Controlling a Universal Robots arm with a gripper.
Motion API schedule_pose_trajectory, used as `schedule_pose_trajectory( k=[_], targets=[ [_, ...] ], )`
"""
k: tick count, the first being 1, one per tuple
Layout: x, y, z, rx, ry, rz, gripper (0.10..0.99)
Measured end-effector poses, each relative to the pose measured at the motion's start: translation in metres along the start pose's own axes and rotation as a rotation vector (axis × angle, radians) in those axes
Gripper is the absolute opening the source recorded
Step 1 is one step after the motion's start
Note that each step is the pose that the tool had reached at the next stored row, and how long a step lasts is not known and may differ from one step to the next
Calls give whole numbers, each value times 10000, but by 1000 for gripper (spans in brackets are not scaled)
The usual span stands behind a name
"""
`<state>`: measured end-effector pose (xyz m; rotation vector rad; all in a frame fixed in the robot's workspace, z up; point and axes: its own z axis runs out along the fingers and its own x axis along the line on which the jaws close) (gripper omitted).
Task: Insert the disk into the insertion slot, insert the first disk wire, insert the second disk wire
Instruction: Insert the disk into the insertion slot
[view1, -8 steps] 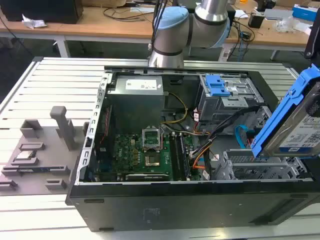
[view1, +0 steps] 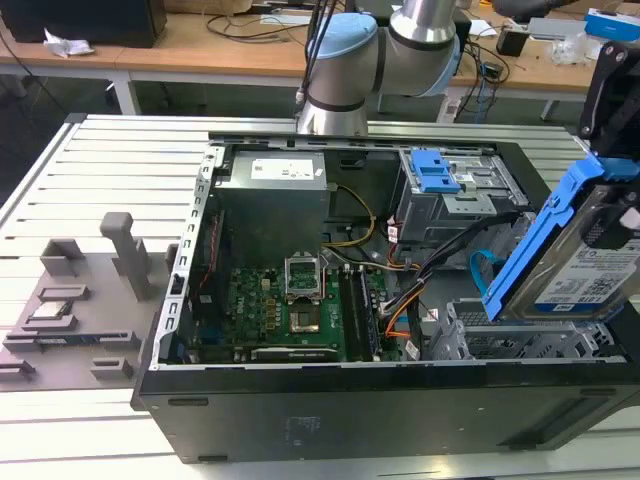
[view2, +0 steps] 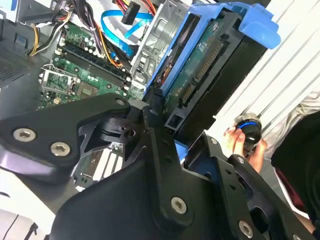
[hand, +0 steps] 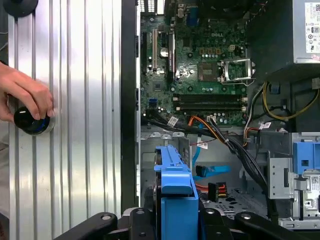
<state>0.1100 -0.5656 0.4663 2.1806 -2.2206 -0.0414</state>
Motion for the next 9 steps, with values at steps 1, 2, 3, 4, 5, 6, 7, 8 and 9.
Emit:
schedule_pose_trajectory(
  k=[1,2,3,4,5,6,7,8,9],
  targets=[
    [-39,9,38,0,0,0,365],
    [-69,18,72,0,1,0,365],
    [-87,26,101,0,-1,0,365],
    [-95,29,121,0,0,-1,365],
    [-101,29,147,0,0,-3,365],
    [-109,30,173,0,1,0,365],
    [-127,31,214,0,0,0,365],
    [-140,34,239,0,1,0,365],
    [-150,37,260,0,1,-1,365]
  ],
)
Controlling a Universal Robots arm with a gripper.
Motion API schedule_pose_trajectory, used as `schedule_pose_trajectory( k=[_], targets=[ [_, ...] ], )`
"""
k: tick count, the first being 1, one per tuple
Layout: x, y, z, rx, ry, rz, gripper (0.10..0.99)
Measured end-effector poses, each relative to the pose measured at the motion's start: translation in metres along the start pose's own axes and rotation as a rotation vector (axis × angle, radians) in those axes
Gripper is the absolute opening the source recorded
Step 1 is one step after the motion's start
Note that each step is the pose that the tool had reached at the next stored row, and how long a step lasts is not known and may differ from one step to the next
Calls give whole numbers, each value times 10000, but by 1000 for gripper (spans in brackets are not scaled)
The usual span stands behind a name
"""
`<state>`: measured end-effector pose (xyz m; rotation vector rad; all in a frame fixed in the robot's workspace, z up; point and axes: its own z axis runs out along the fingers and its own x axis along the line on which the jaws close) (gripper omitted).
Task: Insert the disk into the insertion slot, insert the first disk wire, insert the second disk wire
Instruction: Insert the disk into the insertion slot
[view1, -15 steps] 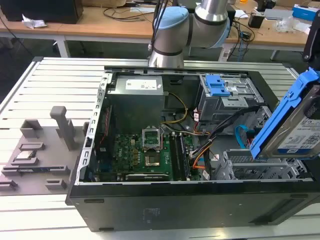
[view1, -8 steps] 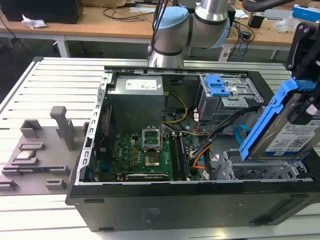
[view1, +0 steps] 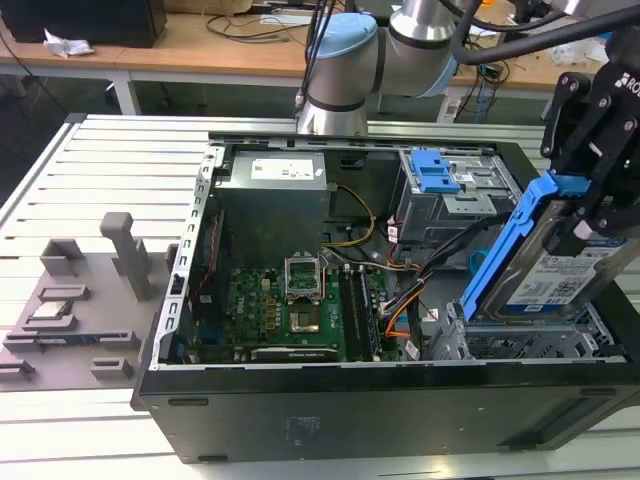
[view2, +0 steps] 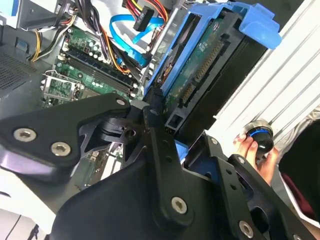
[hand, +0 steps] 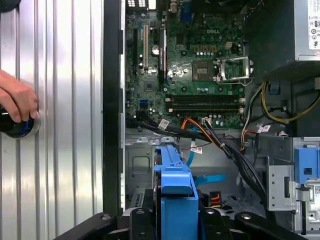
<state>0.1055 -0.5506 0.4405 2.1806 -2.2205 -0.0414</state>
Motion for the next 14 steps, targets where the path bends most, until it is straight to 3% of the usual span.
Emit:
schedule_pose_trajectory(
  k=[7,14],
  targets=[
    [-8,-5,212,0,0,1,365],
    [-8,-10,343,0,0,1,365]
  ],
)
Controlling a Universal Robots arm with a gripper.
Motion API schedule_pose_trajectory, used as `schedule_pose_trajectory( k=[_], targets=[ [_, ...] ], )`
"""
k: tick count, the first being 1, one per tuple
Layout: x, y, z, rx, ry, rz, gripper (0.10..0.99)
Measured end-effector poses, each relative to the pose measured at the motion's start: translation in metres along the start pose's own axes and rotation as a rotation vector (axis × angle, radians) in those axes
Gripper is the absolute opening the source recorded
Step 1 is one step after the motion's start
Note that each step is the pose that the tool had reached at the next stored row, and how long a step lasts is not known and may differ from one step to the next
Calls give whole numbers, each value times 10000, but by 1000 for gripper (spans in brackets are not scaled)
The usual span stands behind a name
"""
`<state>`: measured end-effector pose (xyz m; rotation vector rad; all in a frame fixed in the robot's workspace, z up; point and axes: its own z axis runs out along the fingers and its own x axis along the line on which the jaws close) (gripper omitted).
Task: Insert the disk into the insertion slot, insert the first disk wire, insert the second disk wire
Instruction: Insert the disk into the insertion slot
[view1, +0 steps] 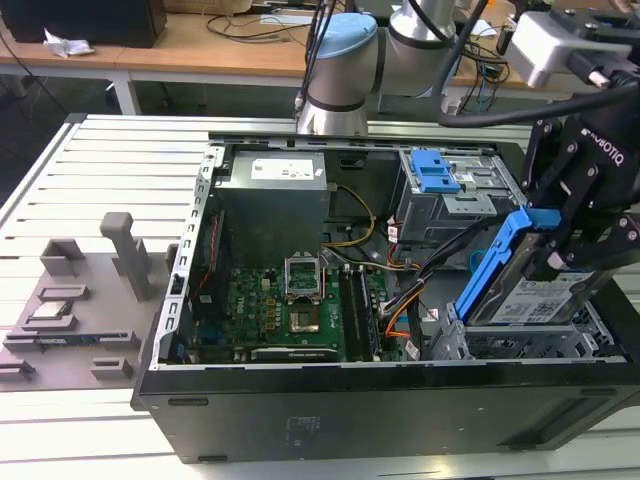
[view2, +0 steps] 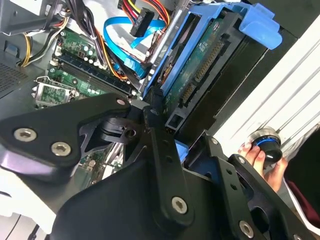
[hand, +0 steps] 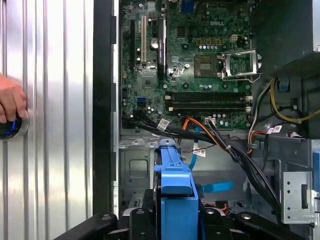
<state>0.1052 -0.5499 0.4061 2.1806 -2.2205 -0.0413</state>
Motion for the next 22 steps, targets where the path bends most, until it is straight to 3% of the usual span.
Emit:
schedule_pose_trajectory(
  k=[6,8,11,15,16,17,18,22],
  targets=[
    [0,-1,21,1,2,0,365],
    [0,-1,22,0,1,0,439],
    [0,-1,24,0,0,0,439],
    [0,-1,24,0,0,0,294],
    [0,-1,25,0,0,0,294],
    [0,-1,25,0,0,0,235],
    [0,-1,25,0,0,0,114],
    [0,-1,27,0,1,0,106]
  ],
)
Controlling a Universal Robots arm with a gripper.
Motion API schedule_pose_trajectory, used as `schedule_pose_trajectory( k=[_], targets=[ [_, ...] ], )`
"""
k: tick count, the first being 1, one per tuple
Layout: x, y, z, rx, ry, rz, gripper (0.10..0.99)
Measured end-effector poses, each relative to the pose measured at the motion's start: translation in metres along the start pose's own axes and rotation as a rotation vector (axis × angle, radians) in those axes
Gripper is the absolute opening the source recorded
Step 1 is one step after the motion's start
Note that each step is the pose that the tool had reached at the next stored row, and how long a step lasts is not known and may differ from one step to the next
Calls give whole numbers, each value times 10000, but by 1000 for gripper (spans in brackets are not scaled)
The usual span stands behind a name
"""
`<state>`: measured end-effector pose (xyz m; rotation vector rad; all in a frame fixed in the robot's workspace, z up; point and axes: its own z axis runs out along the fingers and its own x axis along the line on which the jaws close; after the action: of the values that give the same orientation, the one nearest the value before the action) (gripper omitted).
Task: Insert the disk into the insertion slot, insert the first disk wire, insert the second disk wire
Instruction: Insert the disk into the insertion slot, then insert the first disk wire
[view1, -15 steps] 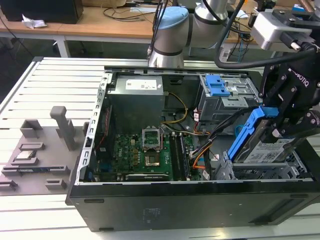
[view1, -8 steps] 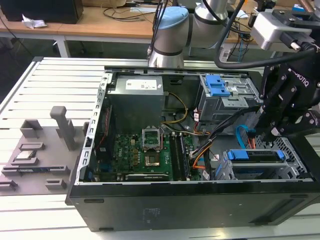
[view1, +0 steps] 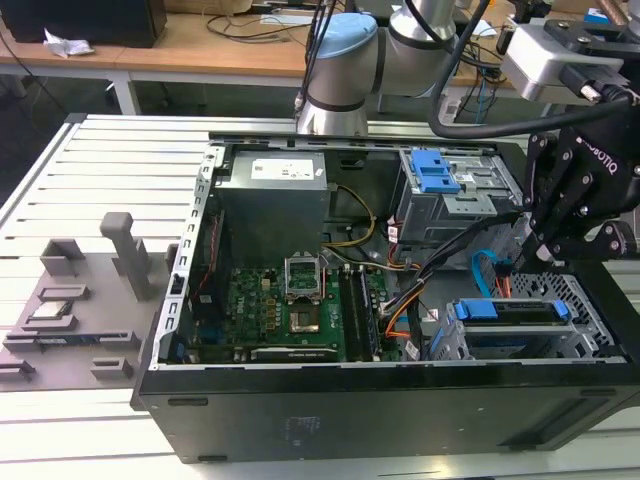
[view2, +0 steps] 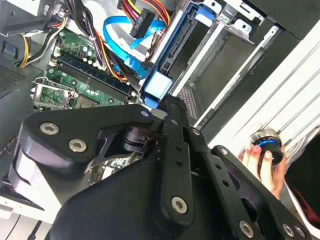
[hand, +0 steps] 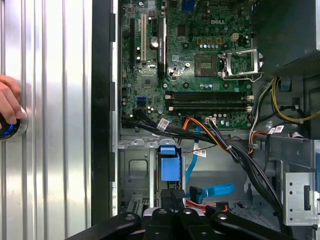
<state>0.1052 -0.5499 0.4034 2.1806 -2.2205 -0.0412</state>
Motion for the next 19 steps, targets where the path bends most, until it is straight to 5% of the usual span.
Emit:
schedule_pose_trajectory(
  k=[6,13,15,19],
  targets=[
    [0,-9,4,0,-4,0,106],
    [-35,-187,19,-13,1,-1,106],
    [-105,-252,75,-24,4,1,106],
    [-392,-338,208,-29,53,2,106]
  ],
)
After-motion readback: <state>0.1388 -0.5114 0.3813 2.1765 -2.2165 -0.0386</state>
